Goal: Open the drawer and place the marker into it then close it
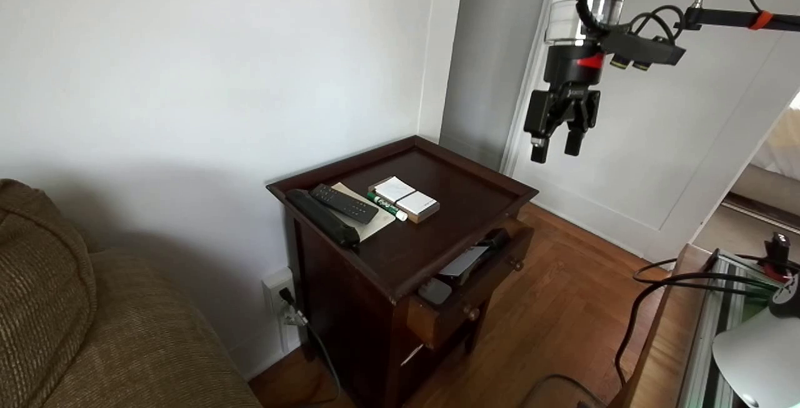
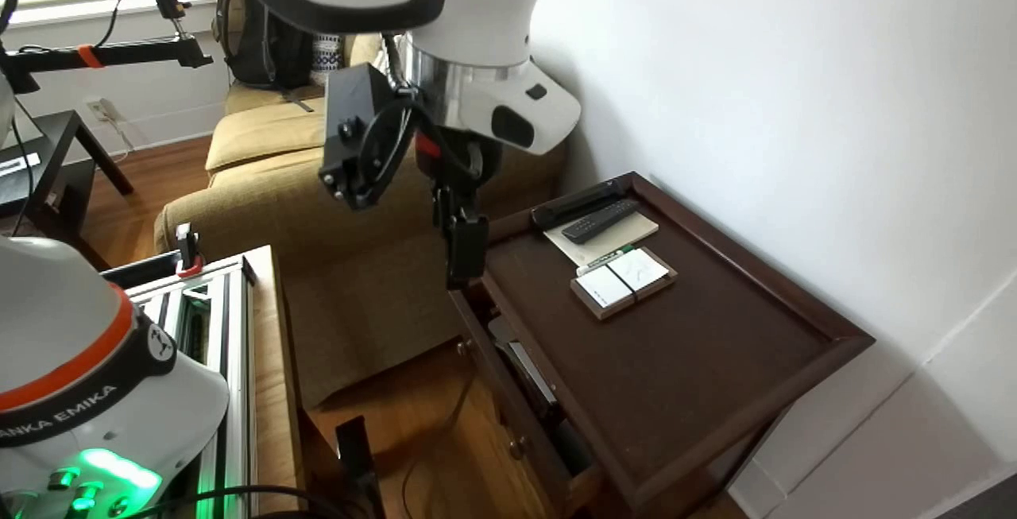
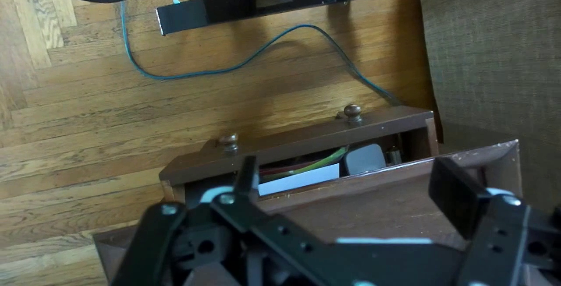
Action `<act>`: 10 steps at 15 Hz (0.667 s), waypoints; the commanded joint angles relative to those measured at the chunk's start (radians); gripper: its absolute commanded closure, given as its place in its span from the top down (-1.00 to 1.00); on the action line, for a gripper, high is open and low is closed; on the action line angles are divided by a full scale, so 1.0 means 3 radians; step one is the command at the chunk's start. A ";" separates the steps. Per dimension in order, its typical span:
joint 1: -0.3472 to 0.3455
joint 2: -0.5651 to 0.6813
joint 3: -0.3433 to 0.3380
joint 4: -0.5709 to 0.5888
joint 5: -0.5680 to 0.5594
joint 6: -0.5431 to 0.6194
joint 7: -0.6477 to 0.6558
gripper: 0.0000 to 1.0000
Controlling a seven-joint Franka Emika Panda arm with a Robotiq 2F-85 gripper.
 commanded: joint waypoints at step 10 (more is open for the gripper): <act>-0.0010 0.1459 0.0217 0.0025 0.2198 0.1794 -0.0420 1.00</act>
